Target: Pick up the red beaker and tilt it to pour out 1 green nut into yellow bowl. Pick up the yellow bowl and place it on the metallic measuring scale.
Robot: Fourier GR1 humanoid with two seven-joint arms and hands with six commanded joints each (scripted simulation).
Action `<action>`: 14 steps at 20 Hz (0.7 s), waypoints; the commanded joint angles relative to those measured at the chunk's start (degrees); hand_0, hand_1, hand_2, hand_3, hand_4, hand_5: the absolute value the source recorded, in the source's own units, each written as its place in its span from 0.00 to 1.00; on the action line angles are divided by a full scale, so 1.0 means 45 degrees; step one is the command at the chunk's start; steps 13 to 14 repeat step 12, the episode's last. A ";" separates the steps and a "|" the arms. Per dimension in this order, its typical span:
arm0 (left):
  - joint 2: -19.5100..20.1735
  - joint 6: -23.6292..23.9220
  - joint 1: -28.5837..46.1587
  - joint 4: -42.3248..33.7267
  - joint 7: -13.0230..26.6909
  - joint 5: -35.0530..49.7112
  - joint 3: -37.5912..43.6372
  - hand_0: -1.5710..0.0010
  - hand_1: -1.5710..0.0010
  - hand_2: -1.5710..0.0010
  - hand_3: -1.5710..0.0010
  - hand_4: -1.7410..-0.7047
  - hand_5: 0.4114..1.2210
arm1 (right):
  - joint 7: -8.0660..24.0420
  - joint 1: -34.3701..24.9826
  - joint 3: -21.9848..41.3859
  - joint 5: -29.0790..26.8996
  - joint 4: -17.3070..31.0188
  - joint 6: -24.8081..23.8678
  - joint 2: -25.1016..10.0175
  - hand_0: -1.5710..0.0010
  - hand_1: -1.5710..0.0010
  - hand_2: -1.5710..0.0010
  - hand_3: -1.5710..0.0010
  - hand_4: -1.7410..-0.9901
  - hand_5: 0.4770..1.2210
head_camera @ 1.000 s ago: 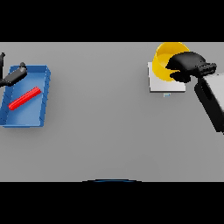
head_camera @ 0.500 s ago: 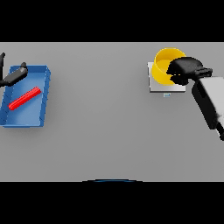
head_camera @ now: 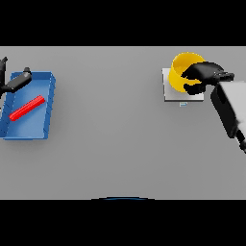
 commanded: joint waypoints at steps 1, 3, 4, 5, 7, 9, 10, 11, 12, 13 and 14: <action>-0.0088 0.0013 -0.0022 0.0076 -0.0002 -0.0021 -0.0031 1.00 1.00 1.00 1.00 0.90 0.41 | 0.0021 -0.0069 0.0014 0.0027 0.0114 0.0098 -0.0002 0.60 0.65 0.56 0.57 0.39 0.55; -0.0031 -0.0106 -0.0190 0.0329 -0.0194 -0.0079 0.0033 1.00 1.00 1.00 1.00 0.90 0.40 | -0.0105 -0.0187 0.0005 0.0021 0.0237 0.0199 0.0014 0.75 0.77 0.67 0.62 0.44 0.46; -0.0013 -0.0144 -0.0083 0.0278 -0.0349 -0.0023 0.0042 1.00 1.00 1.00 1.00 0.90 0.40 | -0.0193 -0.0225 0.0045 0.0067 0.0406 0.0155 0.0130 0.80 0.82 0.71 0.64 0.46 0.43; -0.0115 -0.0191 -0.0137 0.0392 -0.0357 0.0047 0.0068 1.00 1.00 1.00 1.00 0.90 0.41 | -0.0360 -0.0318 0.0100 0.0115 0.0492 0.0256 0.0116 0.84 0.86 0.75 0.65 0.47 0.41; -0.0128 -0.0094 -0.0149 0.0340 -0.0278 -0.0010 0.0042 1.00 1.00 1.00 1.00 0.90 0.40 | -0.0645 -0.0411 0.0227 0.0258 0.0740 0.0260 0.0158 0.90 0.91 0.82 0.70 0.51 0.37; -0.0240 -0.0083 -0.0240 0.0492 -0.0218 -0.0069 0.0001 1.00 1.00 1.00 1.00 0.90 0.40 | -0.0835 -0.0401 0.0302 0.0328 0.0844 0.0226 0.0182 0.93 0.94 0.87 0.74 0.54 0.35; -0.0285 -0.0066 -0.0267 0.0417 -0.0200 -0.0063 -0.0021 1.00 1.00 1.00 1.00 0.89 0.40 | -0.0731 -0.0483 0.0345 0.0383 0.0933 0.0265 0.0289 0.95 0.95 0.89 0.75 0.55 0.35; -0.0327 -0.0111 -0.0356 0.0527 -0.0207 -0.0013 0.0031 1.00 1.00 1.00 1.00 0.89 0.40 | -0.0747 -0.0411 0.0396 0.0424 0.0941 0.0259 0.0271 0.96 0.96 0.91 0.77 0.57 0.35; -0.0323 -0.0090 -0.0309 0.0466 -0.0204 -0.0035 -0.0008 1.00 1.00 1.00 1.00 0.89 0.40 | -0.0568 -0.0501 0.0396 0.0488 0.1062 0.0162 0.0332 0.97 0.97 0.93 0.78 0.58 0.34; -0.0323 -0.0090 -0.0309 0.0466 -0.0204 -0.0035 -0.0008 1.00 1.00 1.00 1.00 0.89 0.40 | -0.0568 -0.0501 0.0396 0.0488 0.1062 0.0162 0.0332 0.97 0.97 0.93 0.78 0.58 0.34; -0.0323 -0.0090 -0.0309 0.0466 -0.0204 -0.0035 -0.0008 1.00 1.00 1.00 1.00 0.89 0.40 | -0.0568 -0.0501 0.0396 0.0488 0.1062 0.0162 0.0332 0.97 0.97 0.93 0.78 0.58 0.34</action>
